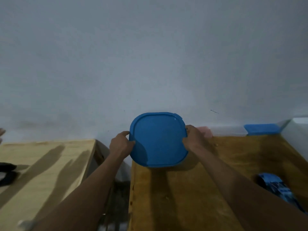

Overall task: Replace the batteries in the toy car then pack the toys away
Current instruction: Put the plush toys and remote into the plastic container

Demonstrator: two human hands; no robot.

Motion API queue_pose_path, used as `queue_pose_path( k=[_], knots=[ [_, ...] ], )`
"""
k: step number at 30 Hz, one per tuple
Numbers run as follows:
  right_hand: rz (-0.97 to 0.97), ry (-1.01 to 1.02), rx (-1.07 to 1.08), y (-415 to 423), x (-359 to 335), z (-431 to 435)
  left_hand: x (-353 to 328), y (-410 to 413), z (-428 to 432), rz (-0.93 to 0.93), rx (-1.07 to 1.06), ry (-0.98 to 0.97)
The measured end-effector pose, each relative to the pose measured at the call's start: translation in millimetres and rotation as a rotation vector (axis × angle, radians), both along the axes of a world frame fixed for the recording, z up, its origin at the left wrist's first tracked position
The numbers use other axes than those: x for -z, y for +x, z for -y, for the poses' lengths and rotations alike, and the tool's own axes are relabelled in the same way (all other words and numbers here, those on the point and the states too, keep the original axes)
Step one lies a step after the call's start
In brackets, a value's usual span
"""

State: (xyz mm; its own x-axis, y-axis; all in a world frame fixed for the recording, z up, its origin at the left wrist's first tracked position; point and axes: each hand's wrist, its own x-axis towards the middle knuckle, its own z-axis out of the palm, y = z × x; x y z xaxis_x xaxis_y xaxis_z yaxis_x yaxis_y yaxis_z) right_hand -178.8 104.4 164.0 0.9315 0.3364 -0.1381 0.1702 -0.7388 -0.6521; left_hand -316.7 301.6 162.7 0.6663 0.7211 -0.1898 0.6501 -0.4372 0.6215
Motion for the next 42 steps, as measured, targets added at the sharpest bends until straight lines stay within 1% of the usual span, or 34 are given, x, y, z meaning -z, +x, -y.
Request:
queue_pose_path(
  k=[6, 11, 13, 16, 20, 26, 29, 33, 38, 42],
  knots=[
    [-0.040, -0.088, -0.020, 31.0, 22.2, -27.6, 25.2, 39.8, -30.5, -0.092, 0.008, -0.032],
    [-0.077, -0.168, -0.033, 47.6, 37.5, -31.1, 44.9, 58.3, -37.9, -0.171, 0.098, -0.030],
    [-0.097, -0.219, -0.050, 50.6, 39.2, -28.6, 46.5, 63.3, -37.8, -0.222, 0.142, -0.003],
    [-0.102, -0.261, -0.074, 51.0, 42.7, -24.7, 47.6, 68.9, -36.7, -0.326, 0.212, 0.095],
    [-0.093, -0.304, -0.092, 56.4, 42.0, -28.1, 52.1, 75.5, -35.3, -0.387, 0.217, 0.168],
    [-0.074, -0.352, -0.104, 57.5, 36.5, -30.8, 51.5, 77.6, -33.2, -0.346, 0.199, 0.178],
    [-0.062, -0.339, -0.091, 55.2, 38.0, -31.6, 49.8, 76.0, -34.9, -0.344, 0.189, 0.179],
    [-0.076, -0.317, -0.081, 55.3, 38.2, -33.9, 48.5, 76.2, -41.6, -0.361, 0.194, 0.132],
    [-0.077, -0.315, -0.065, 54.9, 41.9, -35.1, 49.9, 76.0, -40.0, -0.355, 0.201, 0.160],
    [-0.073, -0.253, -0.022, 57.2, 44.7, -37.2, 49.6, 75.6, -46.5, -0.367, 0.191, 0.122]
  ],
)
